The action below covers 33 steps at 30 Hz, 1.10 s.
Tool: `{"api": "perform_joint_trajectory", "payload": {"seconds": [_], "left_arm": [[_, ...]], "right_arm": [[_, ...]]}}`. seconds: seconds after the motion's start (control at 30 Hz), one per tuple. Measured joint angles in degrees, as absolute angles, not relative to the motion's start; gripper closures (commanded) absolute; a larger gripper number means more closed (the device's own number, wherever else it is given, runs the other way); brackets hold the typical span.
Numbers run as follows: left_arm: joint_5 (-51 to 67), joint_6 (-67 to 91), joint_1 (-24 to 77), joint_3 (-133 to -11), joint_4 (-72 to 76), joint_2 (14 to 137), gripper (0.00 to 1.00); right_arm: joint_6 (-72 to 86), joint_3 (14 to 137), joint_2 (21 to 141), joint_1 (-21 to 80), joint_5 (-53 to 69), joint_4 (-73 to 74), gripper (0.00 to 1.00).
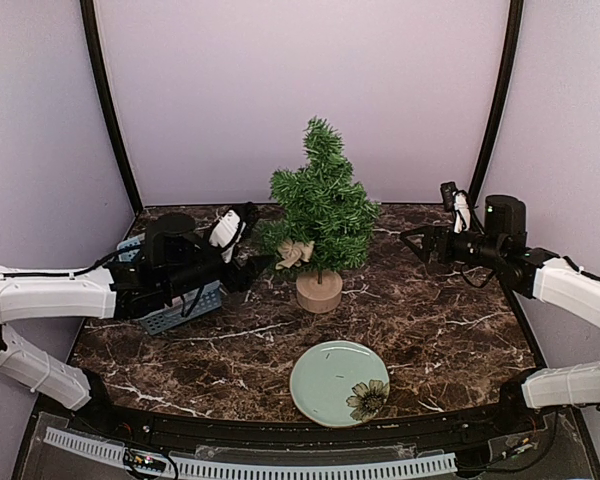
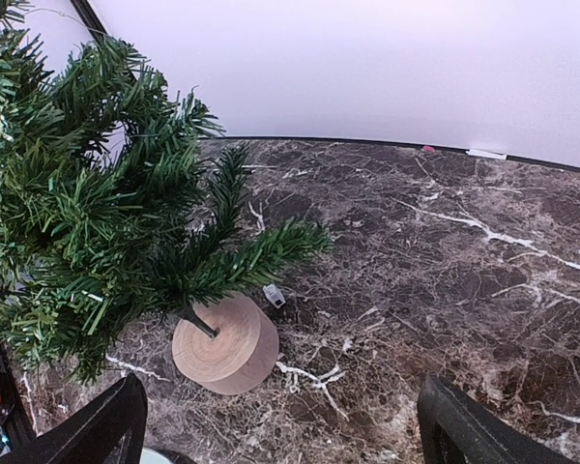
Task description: Decorate the small christmas tree
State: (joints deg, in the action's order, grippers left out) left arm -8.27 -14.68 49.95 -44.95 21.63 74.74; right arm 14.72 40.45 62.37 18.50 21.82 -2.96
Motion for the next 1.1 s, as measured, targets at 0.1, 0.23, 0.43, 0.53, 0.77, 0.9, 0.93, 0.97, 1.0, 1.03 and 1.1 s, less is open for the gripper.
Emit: {"api": "perform_joint_trajectory", "payload": {"seconds": [0.1, 0.23, 0.43, 0.53, 0.77, 0.9, 0.93, 0.97, 1.0, 1.03, 1.1], "left_arm": [[-6.13, -11.53, 48.64, -44.91, 19.27, 72.23, 0.27], [-3.75, -7.31, 46.74, -44.51, 16.69, 68.64, 0.27], [-2.46, 2.68, 38.54, -45.3, 8.64, 64.2, 0.31], [-3.53, 8.82, 30.76, -50.22, -0.62, 64.88, 0.33], [-3.84, 19.07, 15.88, -59.24, -18.28, 70.72, 0.39], [-1.32, 22.15, 11.18, -58.63, -24.62, 75.31, 0.44], [-0.78, 22.72, 10.79, -58.28, -25.65, 76.64, 0.46], [-0.32, 23.05, 10.7, -57.89, -26.5, 77.87, 0.47], [0.08, 23.31, 10.72, -57.47, -27.18, 78.83, 0.49], [0.23, 23.55, 10.72, -57.06, -27.88, 79.94, 0.51], [0.64, 23.86, 10.72, -56.82, -29.08, 82.5, 0.57]], "right_arm": [[14.72, 40.45, 62.39, 18.5, 21.96, -2.96, 0.01], [14.7, 40.47, 62.81, 18.5, 22.22, -2.98, 0.02], [14.66, 40.53, 63.48, 18.5, 22.35, -3.03, 0.02], [14.61, 40.6, 64.05, 18.5, 22.52, -3.18, 0.02], [13.82, 40.95, 65.34, 18.5, 22.92, -3.2, 0.02], [13.65, 41.41, 65.65, 18.5, 23.11, -3.42, 0.01], [13.61, 41.43, 65.67, 18.5, 23.14, -3.44, 0.02], [13.58, 41.43, 65.71, 18.5, 23.16, -3.42, 0.01], [13.58, 41.43, 65.78, 18.5, 23.16, -3.44, 0.01], [13.58, 41.43, 65.82, 18.5, 23.18, -3.44, 0.02], [13.58, 41.43, 65.91, 18.5, 23.31, -3.51, 0.02]]}}
